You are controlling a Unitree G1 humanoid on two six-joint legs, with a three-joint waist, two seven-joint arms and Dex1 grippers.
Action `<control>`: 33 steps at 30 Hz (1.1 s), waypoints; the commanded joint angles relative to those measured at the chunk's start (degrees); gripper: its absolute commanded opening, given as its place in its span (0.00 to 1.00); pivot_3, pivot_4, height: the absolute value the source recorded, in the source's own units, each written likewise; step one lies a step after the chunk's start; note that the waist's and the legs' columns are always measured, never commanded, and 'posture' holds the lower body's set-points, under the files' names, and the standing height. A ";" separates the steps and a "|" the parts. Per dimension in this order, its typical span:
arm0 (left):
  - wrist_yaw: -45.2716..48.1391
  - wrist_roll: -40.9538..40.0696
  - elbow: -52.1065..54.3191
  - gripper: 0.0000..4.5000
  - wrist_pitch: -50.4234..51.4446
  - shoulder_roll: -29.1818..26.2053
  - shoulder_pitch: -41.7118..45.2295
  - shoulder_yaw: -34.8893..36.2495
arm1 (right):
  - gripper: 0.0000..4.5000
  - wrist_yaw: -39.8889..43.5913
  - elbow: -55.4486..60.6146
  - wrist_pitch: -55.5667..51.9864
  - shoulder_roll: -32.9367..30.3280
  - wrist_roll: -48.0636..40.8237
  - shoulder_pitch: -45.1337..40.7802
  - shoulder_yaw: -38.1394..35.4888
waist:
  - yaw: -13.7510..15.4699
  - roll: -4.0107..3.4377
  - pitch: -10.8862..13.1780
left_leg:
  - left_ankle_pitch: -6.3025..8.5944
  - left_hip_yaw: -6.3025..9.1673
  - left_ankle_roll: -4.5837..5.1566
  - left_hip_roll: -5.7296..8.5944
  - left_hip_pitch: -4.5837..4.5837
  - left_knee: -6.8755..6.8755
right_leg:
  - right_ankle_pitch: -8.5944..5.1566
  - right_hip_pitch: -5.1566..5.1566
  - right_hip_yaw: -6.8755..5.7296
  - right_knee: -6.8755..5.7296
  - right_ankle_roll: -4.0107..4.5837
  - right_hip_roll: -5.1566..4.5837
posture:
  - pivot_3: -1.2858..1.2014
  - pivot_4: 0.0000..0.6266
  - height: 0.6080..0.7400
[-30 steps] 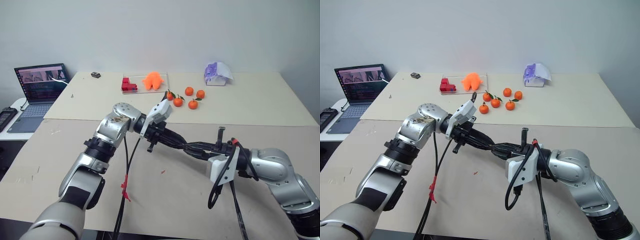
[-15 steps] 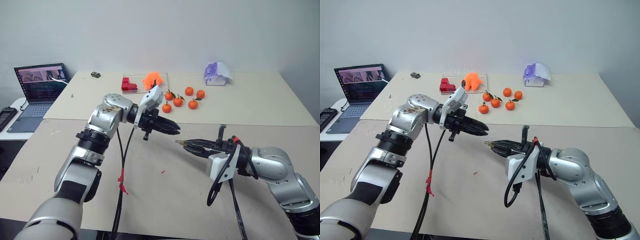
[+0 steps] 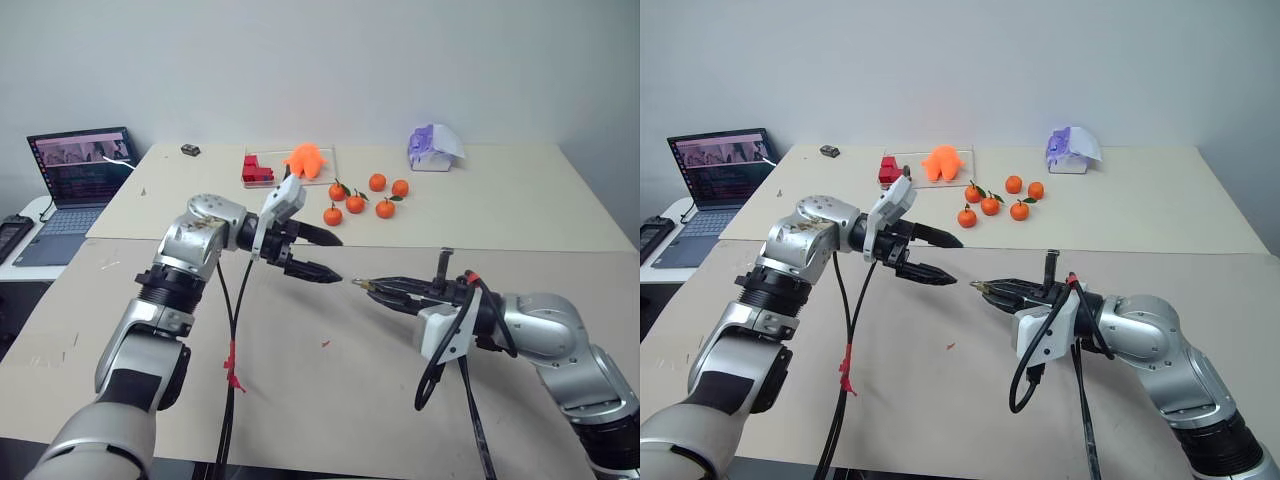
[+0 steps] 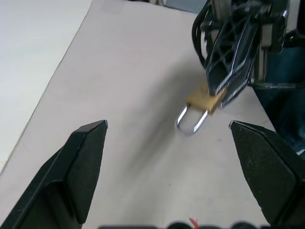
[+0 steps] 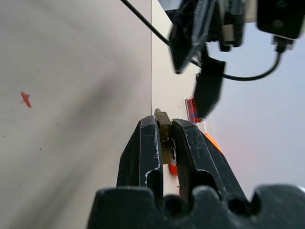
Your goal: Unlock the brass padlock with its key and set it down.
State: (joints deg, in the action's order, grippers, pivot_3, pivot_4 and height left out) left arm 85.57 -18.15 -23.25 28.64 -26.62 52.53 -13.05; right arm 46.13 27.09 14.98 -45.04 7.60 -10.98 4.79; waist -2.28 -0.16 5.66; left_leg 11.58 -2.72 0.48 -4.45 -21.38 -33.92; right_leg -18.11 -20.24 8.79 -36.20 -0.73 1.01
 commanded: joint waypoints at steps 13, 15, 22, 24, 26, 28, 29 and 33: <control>-9.29 -3.50 1.33 0.55 4.09 4.10 0.44 5.85 | 0.00 -0.43 5.10 -6.52 0.17 -4.96 -2.11 -3.02 | 0.04 0.01 0.01 | 0.00 0.00 0.00 0.00 0.01 0.03 | 0.02 0.00 0.00 -0.01 0.04 0.00 | 0.52 0.24 0.88; -9.08 -3.50 1.16 0.37 3.80 4.54 0.68 5.62 | 0.00 -0.44 5.86 -7.28 0.18 -5.05 -1.92 -2.90 | 0.09 0.01 0.00 | 0.00 0.00 -0.01 0.00 0.01 0.03 | 0.02 0.00 -0.01 -0.01 0.04 0.00 | 0.52 0.24 0.88; -8.30 -2.90 0.43 0.05 3.01 6.02 1.45 4.56 | 0.00 -0.65 7.88 -9.69 0.14 -5.22 -1.45 -3.26 | 0.16 0.00 0.00 | -0.01 0.00 -0.01 0.01 0.01 0.05 | 0.02 0.01 -0.01 0.02 0.03 -0.01 | 0.52 0.24 0.88; -8.11 -2.76 0.45 0.05 2.90 6.53 1.35 4.14 | 0.00 -0.67 8.54 -10.42 0.26 -5.49 -1.37 -3.25 | 0.16 -0.03 -0.02 | -0.01 0.00 -0.01 0.01 0.04 0.07 | 0.02 0.02 -0.01 0.03 0.03 -0.01 | 0.52 0.24 0.88; -7.74 -2.58 0.72 0.05 2.68 6.92 1.27 3.62 | 0.00 -0.66 9.26 -11.12 0.46 -5.65 -1.30 -2.95 | 0.13 -0.02 -0.02 | -0.01 0.00 -0.01 0.01 0.04 0.07 | 0.01 0.02 -0.01 0.02 0.02 0.00 | 0.52 0.24 0.88; -7.89 -2.61 0.82 0.05 2.80 7.41 1.42 3.32 | 0.00 -0.69 9.67 -11.55 0.71 -5.57 -1.36 -2.51 | 0.06 -0.03 -0.02 | -0.01 0.00 -0.01 0.01 0.05 0.08 | 0.00 0.02 0.00 0.03 0.00 0.01 | 0.52 0.24 0.88; -8.08 -2.63 0.92 0.05 2.88 7.67 1.44 3.19 | 0.00 -0.69 9.71 -11.64 0.83 -5.52 -1.39 -2.39 | 0.07 -0.03 -0.02 | -0.01 0.00 -0.01 0.01 0.07 0.09 | 0.00 0.03 0.00 0.04 0.00 0.01 | 0.52 0.24 0.88; -9.75 -3.55 3.93 0.05 4.78 9.43 0.02 2.92 | 0.00 -0.45 8.31 -10.56 1.02 -4.93 -2.07 -1.98 | 0.12 -0.04 -0.02 | -0.01 0.00 -0.01 0.01 0.08 0.10 | -0.01 0.04 0.00 0.03 -0.01 0.01 | 0.52 0.24 0.88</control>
State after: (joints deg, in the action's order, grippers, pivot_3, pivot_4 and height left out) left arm 76.46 -20.41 -22.89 32.81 -17.53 52.38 -10.29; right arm 46.13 34.46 3.50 -44.19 3.19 -12.10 3.56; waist -2.15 -0.19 5.63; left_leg 11.58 -2.72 0.47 -4.44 -21.30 -33.83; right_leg -18.12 -20.20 8.79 -36.17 -0.75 1.02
